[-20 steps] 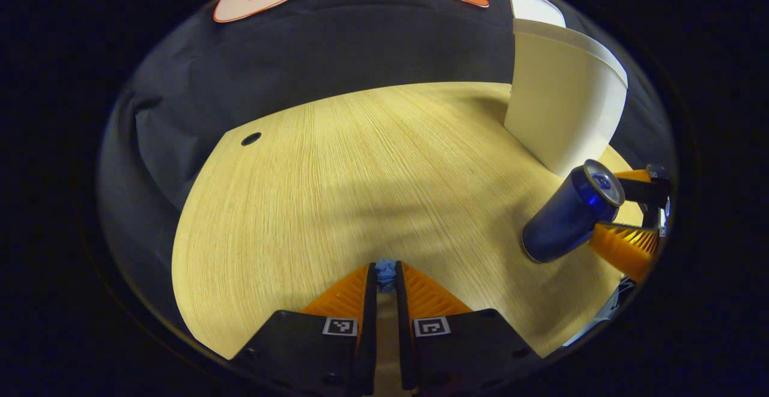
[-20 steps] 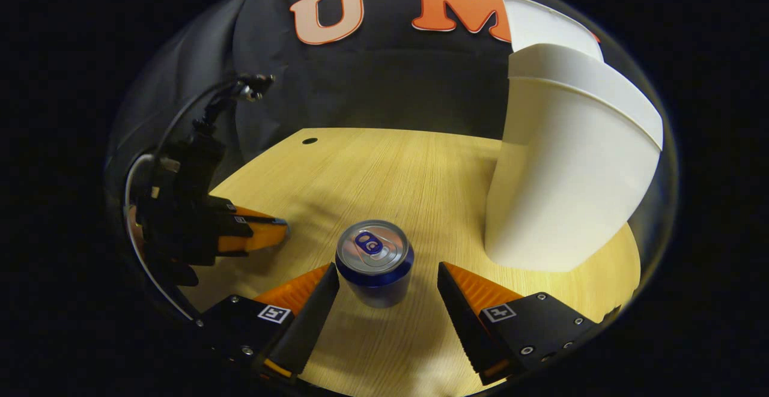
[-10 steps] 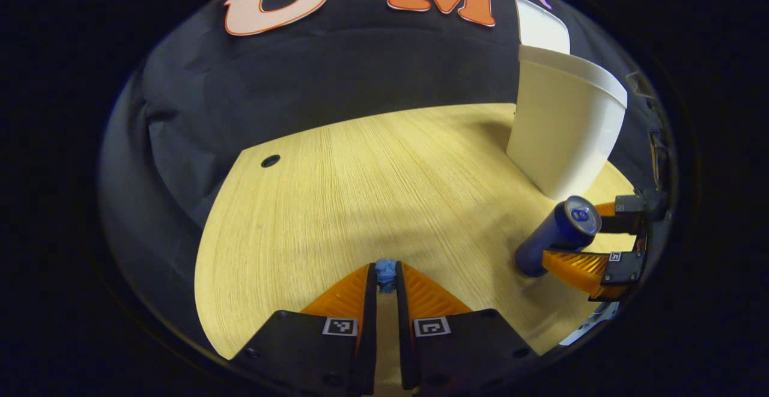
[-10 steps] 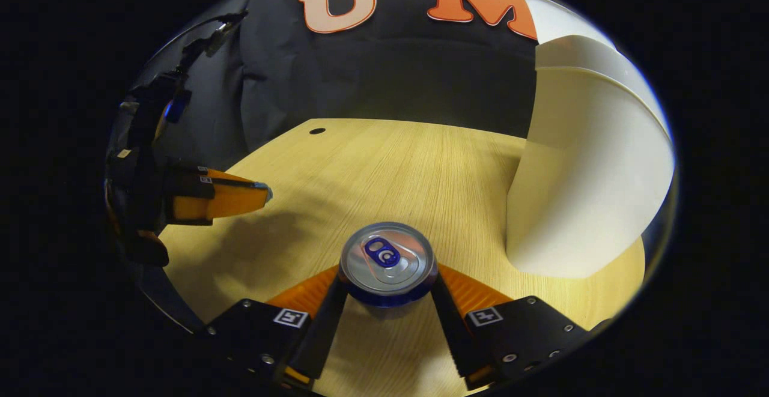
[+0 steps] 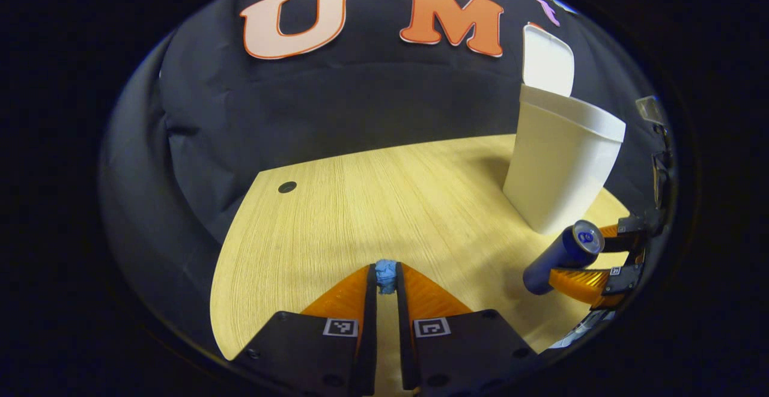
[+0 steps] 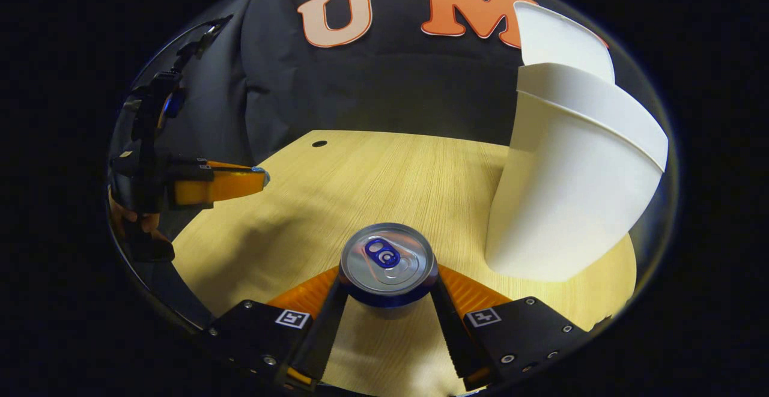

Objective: Press the lid of the desktop garbage bin to open it, pick up the crumpled paper on the desktop and throw it into the bin, then pick up the pop can on the desktop and drop it into the bin, and finally close the garbage bin lid.

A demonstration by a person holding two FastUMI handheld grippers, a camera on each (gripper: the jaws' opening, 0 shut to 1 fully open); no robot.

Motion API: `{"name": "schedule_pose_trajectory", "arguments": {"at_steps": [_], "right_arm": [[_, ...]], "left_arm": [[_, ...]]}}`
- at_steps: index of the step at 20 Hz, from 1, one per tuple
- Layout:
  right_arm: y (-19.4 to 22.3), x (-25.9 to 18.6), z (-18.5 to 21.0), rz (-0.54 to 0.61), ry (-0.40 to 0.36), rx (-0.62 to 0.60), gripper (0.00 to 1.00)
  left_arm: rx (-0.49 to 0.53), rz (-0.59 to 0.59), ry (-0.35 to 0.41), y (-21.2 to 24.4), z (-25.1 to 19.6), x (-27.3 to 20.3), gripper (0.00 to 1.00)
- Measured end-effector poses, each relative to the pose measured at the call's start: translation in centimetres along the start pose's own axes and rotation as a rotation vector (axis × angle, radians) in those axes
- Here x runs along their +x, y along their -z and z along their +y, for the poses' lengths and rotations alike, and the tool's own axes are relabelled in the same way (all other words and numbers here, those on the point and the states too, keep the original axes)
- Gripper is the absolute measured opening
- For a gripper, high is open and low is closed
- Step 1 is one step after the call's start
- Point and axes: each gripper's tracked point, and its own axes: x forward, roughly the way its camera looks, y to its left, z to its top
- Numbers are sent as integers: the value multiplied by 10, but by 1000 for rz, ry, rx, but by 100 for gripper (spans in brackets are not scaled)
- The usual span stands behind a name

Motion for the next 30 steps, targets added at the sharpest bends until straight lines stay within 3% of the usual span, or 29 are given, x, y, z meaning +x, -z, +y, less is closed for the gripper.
{"name": "schedule_pose_trajectory", "arguments": {"at_steps": [1, 3, 6, 14, 18, 19, 20, 30], "right_arm": [[1, -3, -4, 4, -3, -2, 79], [0, -12, -15, 0, -1, -4, 80], [1, -28, -34, -1, 2, -2, 79], [5, -56, -93, -6, 10, -22, 80], [7, -66, -119, -20, 23, -33, 80], [7, -68, -125, -24, 27, -30, 84], [8, -68, -131, -27, 32, -25, 80], [36, -91, -191, -18, 81, 57, 80]], "left_arm": [[-15, -3, -8, 12, 17, 37, 20], [-31, -25, -19, -41, -1, 14, 20], [-38, -64, -29, -58, -19, 22, 19], [-116, -128, 47, -110, -86, 9, 20], [-95, -169, 81, -138, -121, 3, 20], [-90, -176, 89, -145, -130, 4, 20], [-84, -184, 98, -151, -138, 5, 19], [-26, -231, 125, -192, -200, 8, 20]]}}
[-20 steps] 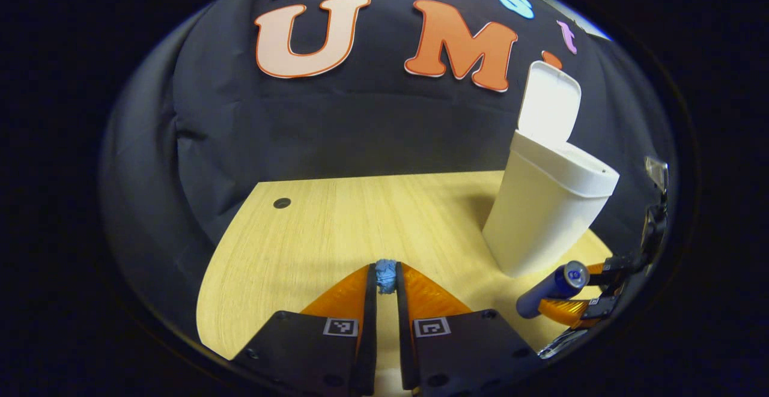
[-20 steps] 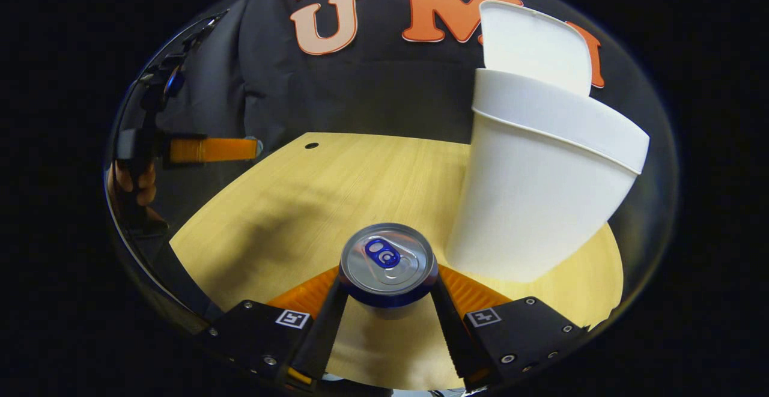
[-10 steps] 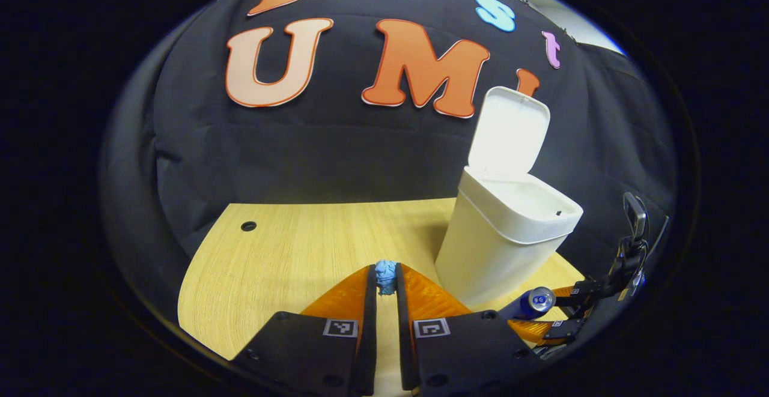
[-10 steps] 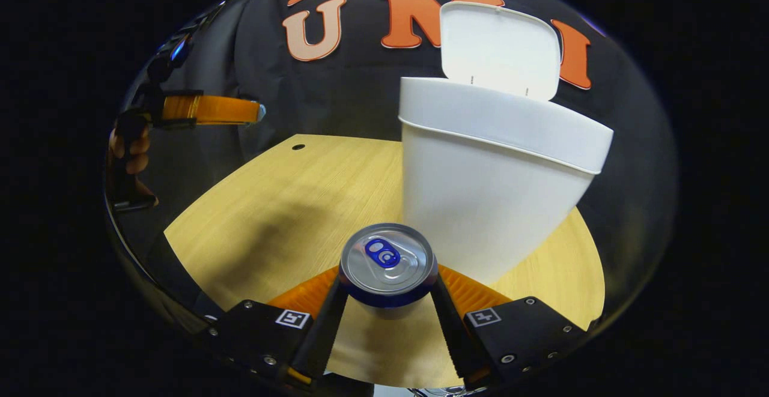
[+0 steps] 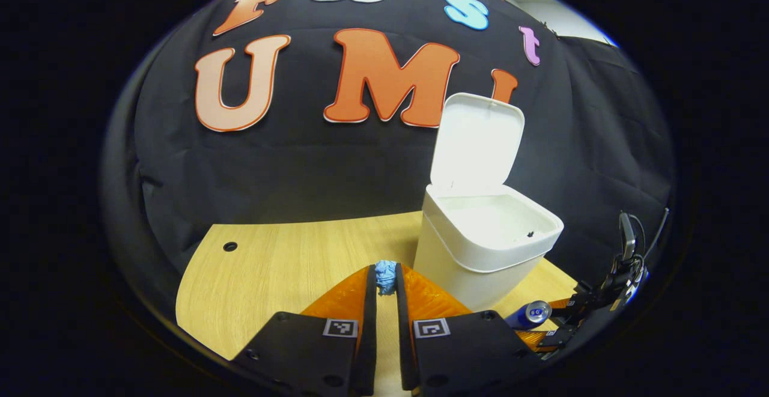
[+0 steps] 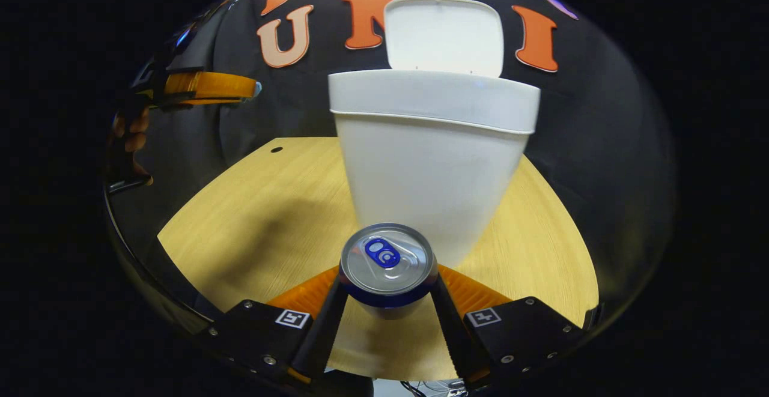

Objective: Press the lid of the desktop garbage bin to open it, pick up the crumpled paper on the desktop and throw it into the bin, then pick up the pop can on the desktop and drop it into the bin, and finally close the garbage bin lid.

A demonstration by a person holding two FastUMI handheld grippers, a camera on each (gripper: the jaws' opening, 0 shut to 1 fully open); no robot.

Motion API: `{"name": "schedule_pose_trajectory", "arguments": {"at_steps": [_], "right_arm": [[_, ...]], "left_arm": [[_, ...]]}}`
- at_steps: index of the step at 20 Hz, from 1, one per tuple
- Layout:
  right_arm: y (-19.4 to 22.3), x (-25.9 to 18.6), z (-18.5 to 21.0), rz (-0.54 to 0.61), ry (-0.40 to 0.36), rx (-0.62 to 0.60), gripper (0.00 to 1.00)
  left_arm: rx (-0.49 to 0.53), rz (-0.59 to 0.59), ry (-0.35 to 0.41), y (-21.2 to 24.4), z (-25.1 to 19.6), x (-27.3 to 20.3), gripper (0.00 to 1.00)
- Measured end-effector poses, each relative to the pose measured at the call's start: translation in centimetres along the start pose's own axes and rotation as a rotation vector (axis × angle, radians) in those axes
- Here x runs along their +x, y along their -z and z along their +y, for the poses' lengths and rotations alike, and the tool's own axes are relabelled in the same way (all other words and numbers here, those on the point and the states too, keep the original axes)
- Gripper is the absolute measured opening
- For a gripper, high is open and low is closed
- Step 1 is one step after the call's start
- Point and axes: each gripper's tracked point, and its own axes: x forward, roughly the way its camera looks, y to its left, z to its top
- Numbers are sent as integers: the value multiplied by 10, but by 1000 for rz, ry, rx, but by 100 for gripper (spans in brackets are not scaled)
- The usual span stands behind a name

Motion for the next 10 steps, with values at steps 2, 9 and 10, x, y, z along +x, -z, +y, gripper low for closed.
{"name": "schedule_pose_trajectory", "arguments": {"at_steps": [2, 9, 10], "right_arm": [[4, -4, -12, 0, 1, 16, 80], [4, -12, -47, -7, 38, 42, 80], [2, -15, -50, -11, 43, 43, 80]], "left_arm": [[9, -19, 21, -12, -17, 4, 19], [41, -61, 106, -34, -76, 24, 20], [42, -60, 117, -35, -82, 28, 20]]}}
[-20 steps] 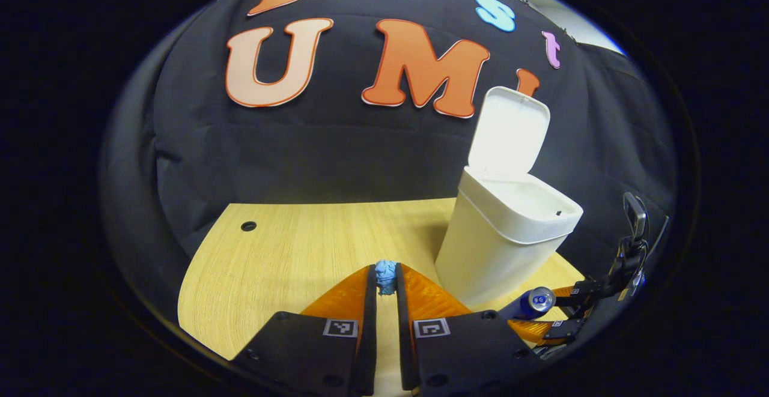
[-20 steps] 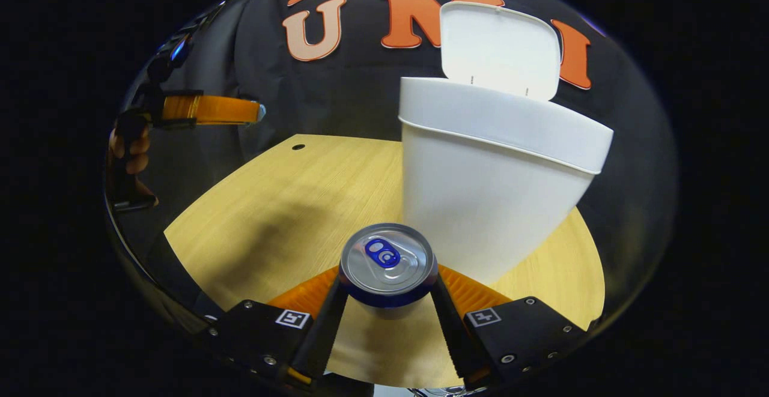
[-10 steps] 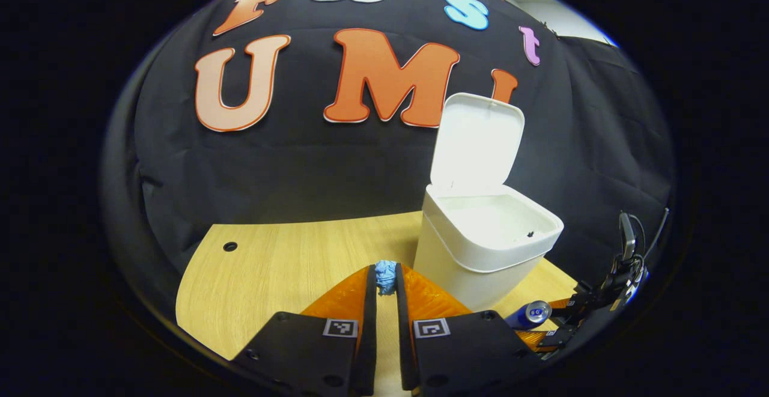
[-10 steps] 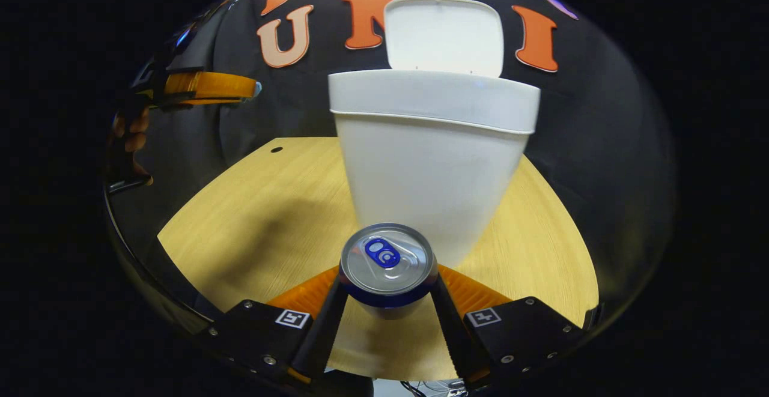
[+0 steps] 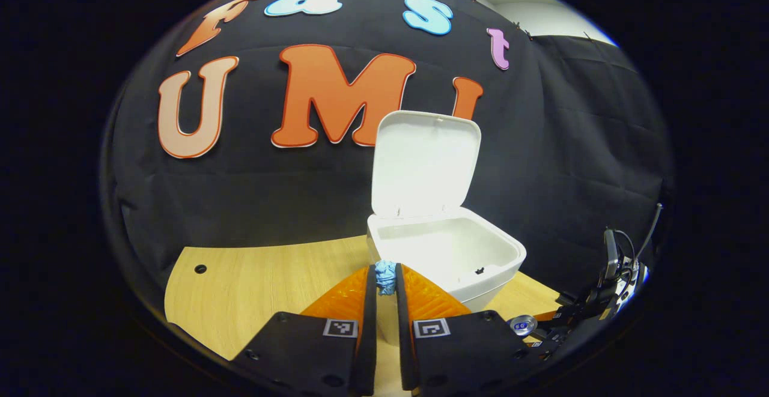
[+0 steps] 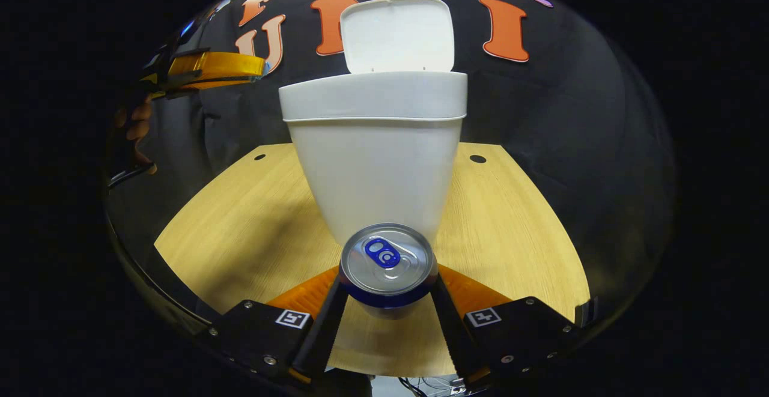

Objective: Press the lid of the desktop garbage bin to open it, pick up the crumpled paper on the desktop and throw it into the bin, then pick up the pop can on the desktop and drop it into the bin, and finally close the garbage bin lid.

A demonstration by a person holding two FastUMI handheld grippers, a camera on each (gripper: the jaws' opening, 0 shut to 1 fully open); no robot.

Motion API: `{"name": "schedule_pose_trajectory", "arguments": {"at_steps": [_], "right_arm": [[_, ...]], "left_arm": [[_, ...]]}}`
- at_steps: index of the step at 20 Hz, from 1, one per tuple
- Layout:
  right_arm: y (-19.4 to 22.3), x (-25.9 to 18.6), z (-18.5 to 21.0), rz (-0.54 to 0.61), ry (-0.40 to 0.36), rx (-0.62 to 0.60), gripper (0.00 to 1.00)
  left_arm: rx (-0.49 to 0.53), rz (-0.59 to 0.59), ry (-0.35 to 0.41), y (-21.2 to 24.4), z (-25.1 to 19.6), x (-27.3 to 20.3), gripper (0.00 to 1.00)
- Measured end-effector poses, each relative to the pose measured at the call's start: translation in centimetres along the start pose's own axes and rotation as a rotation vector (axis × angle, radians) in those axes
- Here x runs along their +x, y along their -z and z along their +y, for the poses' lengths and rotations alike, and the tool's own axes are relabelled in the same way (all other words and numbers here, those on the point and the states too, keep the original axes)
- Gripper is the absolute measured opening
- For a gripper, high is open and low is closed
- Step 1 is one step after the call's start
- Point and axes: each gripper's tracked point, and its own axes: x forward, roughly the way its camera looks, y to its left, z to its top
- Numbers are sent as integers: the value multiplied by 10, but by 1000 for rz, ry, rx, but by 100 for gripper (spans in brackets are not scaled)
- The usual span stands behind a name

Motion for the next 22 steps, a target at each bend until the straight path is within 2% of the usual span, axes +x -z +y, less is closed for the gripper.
{"name": "schedule_pose_trajectory", "arguments": {"at_steps": [4, 9, 14, 17, 18, 22], "right_arm": [[-8, -3, -13, -22, 27, -3, 80], [-16, -9, -29, -35, 53, -16, 80], [-31, -16, -44, -59, 84, 2, 80], [-52, -23, -56, -95, 106, -2, 80], [-60, -25, -59, -106, 117, -1, 80], [-99, -37, -70, -174, 152, -16, 79]], "left_arm": [[8, -7, 39, -4, -17, 14, 20], [1, 37, 49, 9, -25, 29, 20], [16, 58, 50, 16, -29, 36, 25], [56, 65, 61, 18, -33, 35, 30], [75, 58, 59, 16, -33, 34, 38], [120, 51, 59, 14, -37, 29, 56]]}}
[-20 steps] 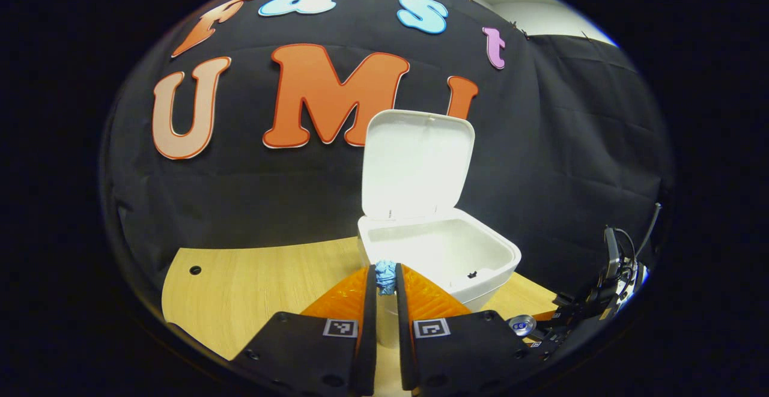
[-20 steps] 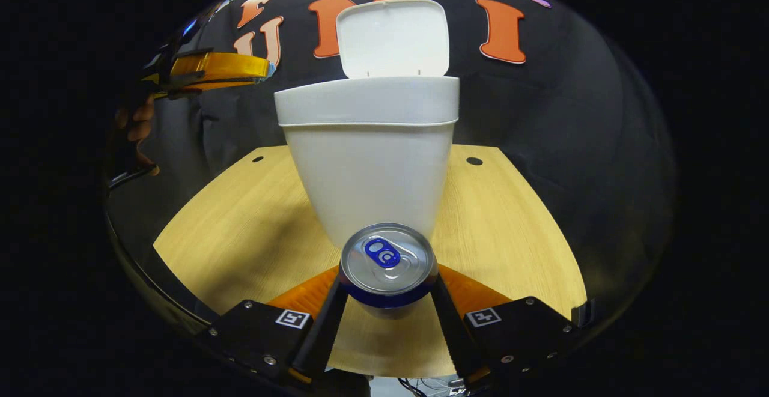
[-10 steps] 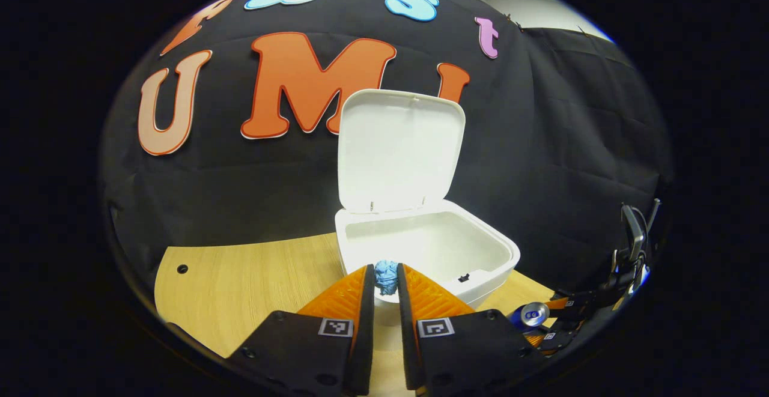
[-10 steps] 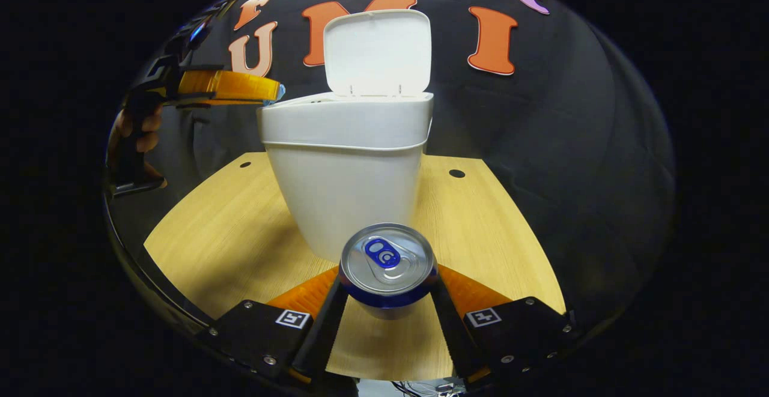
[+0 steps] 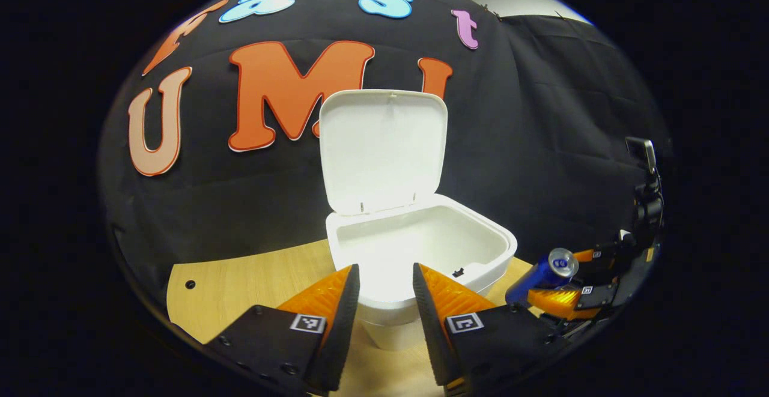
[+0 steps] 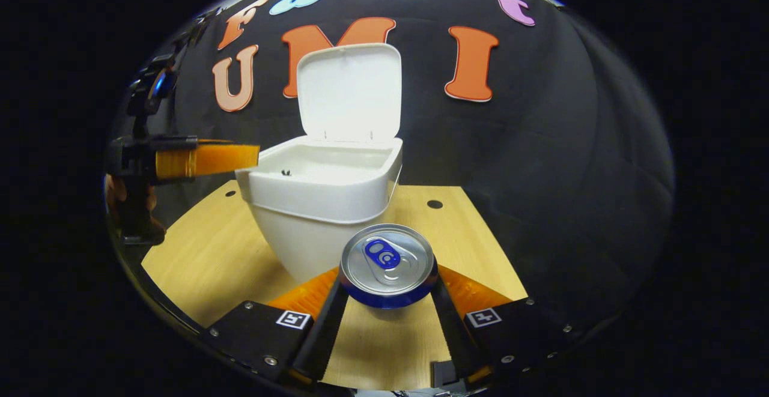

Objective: Press the lid of the desktop garbage bin to open it, pick up the crumpled paper on the desktop and throw it into the bin, then pick up the pop can on the desktop and drop it into the bin, and finally close the garbage bin lid.

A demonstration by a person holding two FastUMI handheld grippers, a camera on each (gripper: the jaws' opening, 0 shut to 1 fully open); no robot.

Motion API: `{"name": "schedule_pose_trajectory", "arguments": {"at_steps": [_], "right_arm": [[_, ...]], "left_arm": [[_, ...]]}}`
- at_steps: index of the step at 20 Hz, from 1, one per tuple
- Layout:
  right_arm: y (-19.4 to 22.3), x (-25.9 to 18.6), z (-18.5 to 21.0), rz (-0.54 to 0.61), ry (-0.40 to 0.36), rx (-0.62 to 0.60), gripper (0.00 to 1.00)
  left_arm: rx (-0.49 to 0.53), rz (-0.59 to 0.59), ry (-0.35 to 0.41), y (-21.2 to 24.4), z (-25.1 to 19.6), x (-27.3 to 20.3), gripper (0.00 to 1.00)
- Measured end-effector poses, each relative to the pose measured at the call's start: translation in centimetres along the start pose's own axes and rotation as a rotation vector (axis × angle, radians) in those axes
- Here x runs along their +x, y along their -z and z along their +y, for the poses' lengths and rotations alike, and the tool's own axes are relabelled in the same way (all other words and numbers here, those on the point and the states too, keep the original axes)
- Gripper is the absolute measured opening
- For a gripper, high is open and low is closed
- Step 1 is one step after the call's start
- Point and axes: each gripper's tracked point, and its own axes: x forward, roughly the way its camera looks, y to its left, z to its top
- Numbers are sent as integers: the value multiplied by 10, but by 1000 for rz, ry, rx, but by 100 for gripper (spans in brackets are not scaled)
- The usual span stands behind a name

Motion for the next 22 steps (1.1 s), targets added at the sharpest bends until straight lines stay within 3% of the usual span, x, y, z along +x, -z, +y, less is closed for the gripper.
{"name": "schedule_pose_trajectory", "arguments": {"at_steps": [1, 2, 4, 6, 7, 8, 16, 22], "right_arm": [[-11, -2, -2, -17, 8, -16, 79], [-21, -4, -4, -34, 10, -23, 79], [-40, -10, -3, -70, 1, -23, 79], [-61, -11, -1, -97, -12, -15, 79], [-69, -10, -1, -107, -17, -17, 79], [-76, -10, -1, -110, -19, -25, 79], [-131, -13, -1, -184, -52, -83, 79], [-149, -1, 21, -205, -95, -99, 79]], "left_arm": [[6, -1, -3, -1, 1, -3, 63], [10, -8, -10, -3, 2, -5, 80], [8, -11, -23, -3, 7, -11, 95], [1, -10, -40, -1, 11, -17, 100], [-2, -9, -51, 1, 15, -20, 95], [-4, -3, -60, 4, 19, -21, 100], [-74, 29, -160, 29, 57, -49, 100], [-95, 30, -228, 38, 82, -69, 100]]}}
